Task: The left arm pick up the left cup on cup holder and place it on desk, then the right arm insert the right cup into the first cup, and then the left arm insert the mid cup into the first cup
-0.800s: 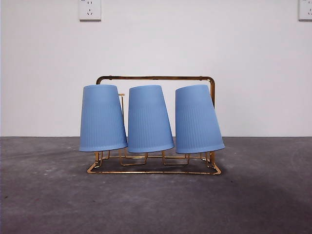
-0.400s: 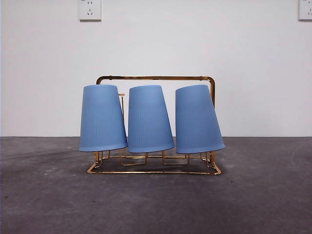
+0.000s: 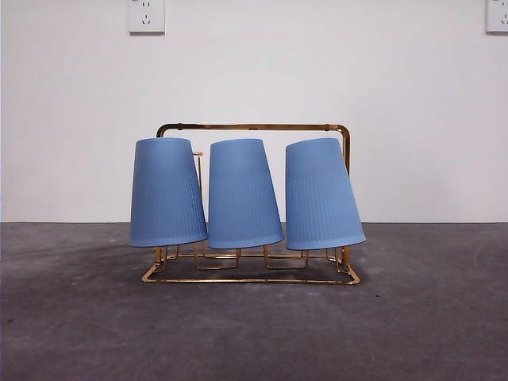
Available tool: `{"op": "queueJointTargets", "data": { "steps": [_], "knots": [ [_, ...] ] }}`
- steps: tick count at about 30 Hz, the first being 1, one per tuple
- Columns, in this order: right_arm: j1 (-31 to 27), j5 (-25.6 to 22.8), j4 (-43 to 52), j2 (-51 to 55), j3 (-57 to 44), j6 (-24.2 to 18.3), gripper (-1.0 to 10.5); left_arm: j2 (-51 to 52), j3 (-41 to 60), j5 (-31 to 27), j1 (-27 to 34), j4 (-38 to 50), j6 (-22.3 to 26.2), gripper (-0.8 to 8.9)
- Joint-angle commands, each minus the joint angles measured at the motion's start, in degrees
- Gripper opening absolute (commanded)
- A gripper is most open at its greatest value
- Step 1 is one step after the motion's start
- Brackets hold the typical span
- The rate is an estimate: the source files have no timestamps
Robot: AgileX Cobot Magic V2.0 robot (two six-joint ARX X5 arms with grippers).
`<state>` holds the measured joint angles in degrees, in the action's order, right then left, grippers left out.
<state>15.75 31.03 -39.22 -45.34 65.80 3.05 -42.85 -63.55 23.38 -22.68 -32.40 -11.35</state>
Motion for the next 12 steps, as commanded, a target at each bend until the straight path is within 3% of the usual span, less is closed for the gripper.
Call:
{"op": "queueJointTargets", "data": {
  "steps": [1, 9, 12],
  "knots": [
    [1.7, 0.7, -0.4, -0.6, 1.8, -3.1, 0.1, -0.3, -1.7, 2.8, -2.5, -0.7, 4.5, 0.17],
    [2.5, 0.4, -2.3, -0.6, 1.8, -3.1, 0.1, 0.0, -1.7, 4.2, -3.6, -2.3, 6.9, 0.55],
    [2.5, -0.3, -2.2, -0.7, 1.8, -3.1, 1.1, -0.6, -1.7, 4.0, -3.6, -2.3, 7.1, 2.1]
  ]
}}
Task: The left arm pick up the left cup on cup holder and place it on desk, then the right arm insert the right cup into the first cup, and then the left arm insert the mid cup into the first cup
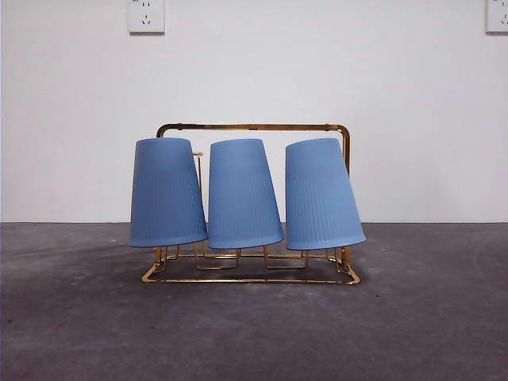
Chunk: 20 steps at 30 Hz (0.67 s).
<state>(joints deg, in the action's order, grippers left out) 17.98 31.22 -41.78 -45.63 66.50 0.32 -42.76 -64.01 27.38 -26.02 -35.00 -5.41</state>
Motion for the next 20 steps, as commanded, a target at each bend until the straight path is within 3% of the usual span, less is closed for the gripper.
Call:
{"op": "queueJointTargets", "data": {
  "steps": [1, 3, 6, 11, 20],
  "knots": [
    [0.3, -0.9, 0.3, -0.5, 1.1, -0.3, 1.8, -0.9, -1.2, 0.0, -0.2, 0.3, 1.4, 2.63],
    [0.3, -1.4, 0.3, -0.7, 1.1, 0.3, 3.3, -1.2, -1.2, -0.2, -0.2, 0.3, 1.4, 4.21],
    [0.3, -1.4, 0.2, -0.8, 1.1, 1.0, 4.9, -1.6, -1.2, -0.2, -0.2, 0.3, 1.4, 5.33],
    [0.3, -1.4, 0.2, -0.8, 1.1, 1.2, 5.6, -2.2, -1.2, -0.2, -0.2, 0.3, 1.6, 5.7],
    [2.2, -1.9, 0.2, -6.5, 1.1, 2.0, 5.6, -1.2, -1.2, -0.2, -0.3, -0.4, 1.5, 5.64]
  ]
}}
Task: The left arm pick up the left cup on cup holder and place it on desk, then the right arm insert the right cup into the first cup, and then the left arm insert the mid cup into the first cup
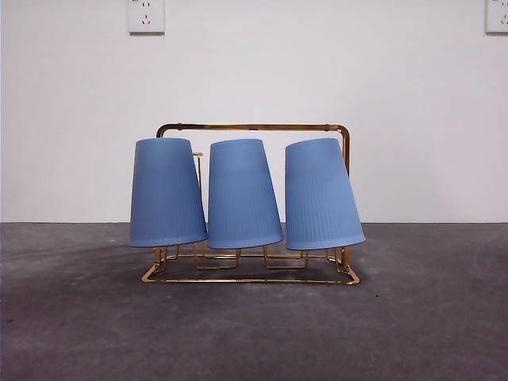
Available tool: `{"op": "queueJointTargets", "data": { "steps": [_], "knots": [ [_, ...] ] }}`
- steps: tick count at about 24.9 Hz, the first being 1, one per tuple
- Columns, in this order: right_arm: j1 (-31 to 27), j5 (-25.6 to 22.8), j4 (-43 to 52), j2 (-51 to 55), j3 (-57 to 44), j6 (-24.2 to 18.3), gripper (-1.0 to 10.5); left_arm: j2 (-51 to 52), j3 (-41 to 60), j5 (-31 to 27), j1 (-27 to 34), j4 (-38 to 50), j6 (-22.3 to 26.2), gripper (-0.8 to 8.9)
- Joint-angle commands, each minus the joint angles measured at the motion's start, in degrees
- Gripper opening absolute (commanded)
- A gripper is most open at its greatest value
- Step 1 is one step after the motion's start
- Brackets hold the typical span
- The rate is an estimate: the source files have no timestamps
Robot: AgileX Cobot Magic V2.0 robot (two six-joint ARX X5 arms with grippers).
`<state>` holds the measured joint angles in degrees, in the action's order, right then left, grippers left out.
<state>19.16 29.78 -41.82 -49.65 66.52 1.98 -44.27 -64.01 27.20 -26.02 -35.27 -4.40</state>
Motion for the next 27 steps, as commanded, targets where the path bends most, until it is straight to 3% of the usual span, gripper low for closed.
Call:
{"op": "queueJointTargets", "data": {
  "steps": [1, 19, 24, 27],
  "knots": [
    [1.6, -1.0, 0.2, -3.9, 1.1, 0.0, 5.6, 0.7, -1.2, 0.0, -0.2, -0.5, 0.5, 5.64],
    [4.7, -6.3, 13.4, -26.0, -2.6, -3.8, 5.6, 5.0, -1.2, 0.0, -0.2, -5.3, 0.6, 5.64],
    [8.7, -13.0, 20.3, -29.6, -5.4, -3.6, 5.4, 5.0, -1.2, 0.0, -0.2, -6.0, 0.6, 5.64],
    [9.6, -13.9, 21.7, -31.7, -5.5, -3.5, 5.4, 5.0, -1.2, 0.0, -0.2, -6.5, 0.5, 5.64]
  ]
}}
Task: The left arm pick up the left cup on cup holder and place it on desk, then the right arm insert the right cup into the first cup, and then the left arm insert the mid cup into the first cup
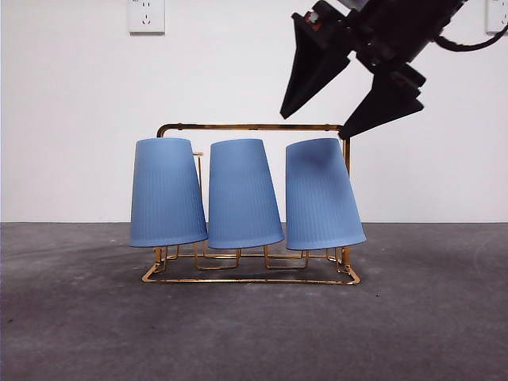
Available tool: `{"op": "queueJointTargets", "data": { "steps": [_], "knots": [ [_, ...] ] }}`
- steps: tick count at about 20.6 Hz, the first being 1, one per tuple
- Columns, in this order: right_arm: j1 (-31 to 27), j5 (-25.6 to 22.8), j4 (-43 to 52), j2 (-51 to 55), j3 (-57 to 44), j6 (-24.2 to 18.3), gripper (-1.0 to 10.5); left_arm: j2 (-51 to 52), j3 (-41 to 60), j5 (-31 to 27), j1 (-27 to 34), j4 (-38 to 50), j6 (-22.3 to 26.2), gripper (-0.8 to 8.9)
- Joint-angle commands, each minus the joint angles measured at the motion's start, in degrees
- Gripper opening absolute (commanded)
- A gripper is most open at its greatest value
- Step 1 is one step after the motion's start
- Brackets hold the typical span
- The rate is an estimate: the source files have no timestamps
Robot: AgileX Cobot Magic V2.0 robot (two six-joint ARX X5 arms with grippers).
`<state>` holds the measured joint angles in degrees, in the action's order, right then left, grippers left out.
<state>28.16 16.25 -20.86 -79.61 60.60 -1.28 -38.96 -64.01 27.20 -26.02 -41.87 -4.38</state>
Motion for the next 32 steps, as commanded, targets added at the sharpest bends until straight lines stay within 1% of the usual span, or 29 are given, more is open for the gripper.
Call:
{"op": "queueJointTargets", "data": {
  "steps": [1, 3, 5, 6, 8, 9, 12, 14, 18, 21, 27, 32],
  "knots": [
    [0.7, -1.2, 1.0, -2.6, 0.5, -0.2, 5.4, -0.3, -1.2, 0.0, -0.2, -0.5, 0.5, 5.64],
    [0.9, -2.9, 1.7, -4.6, 0.5, -0.2, 5.4, -0.3, -1.2, 0.0, -0.2, -1.4, 0.5, 5.64],
    [0.9, -3.2, 2.3, -6.0, 0.5, -0.2, 5.4, -0.3, -1.2, 0.0, -0.2, -2.0, 0.5, 5.64],
    [0.9, -3.4, 2.7, -6.5, 0.5, -0.2, 5.2, -0.3, -1.2, 0.0, -0.2, -2.2, 0.5, 5.64],
    [1.0, -4.2, 3.8, -7.3, 0.5, -0.2, 4.6, -0.3, -1.2, 0.0, -0.2, -2.3, 0.5, 5.64],
    [1.0, -4.3, 4.5, -7.8, 0.5, -0.2, 4.6, -0.3, -1.2, 0.0, -0.2, -2.3, 0.5, 5.64],
    [1.1, -4.5, 5.3, -8.8, 0.5, 0.0, 3.2, -0.3, -1.2, 0.0, -0.2, -2.3, 0.5, 5.64],
    [1.1, -4.5, 5.5, -8.8, 0.5, 0.0, 2.7, -0.3, -1.2, 0.0, -0.2, -2.3, 0.5, 5.64],
    [1.2, -4.4, 6.3, -8.3, 0.5, 0.8, 2.6, -0.3, -1.2, 0.0, -0.2, -2.3, 0.5, 5.64],
    [1.2, -4.5, 6.4, -5.8, 0.6, 0.8, 2.6, -0.3, -1.2, 0.0, -0.2, -2.3, 0.5, 5.64],
    [1.4, -4.5, 6.5, 3.0, 0.6, 0.9, 2.6, -0.3, -1.2, 0.0, -0.2, -2.3, 0.5, 5.64],
    [1.5, -4.5, 6.1, 13.4, 0.6, 3.2, 2.6, -0.3, -1.2, 0.0, -0.2, -2.4, 0.5, 5.64]
  ]
}}
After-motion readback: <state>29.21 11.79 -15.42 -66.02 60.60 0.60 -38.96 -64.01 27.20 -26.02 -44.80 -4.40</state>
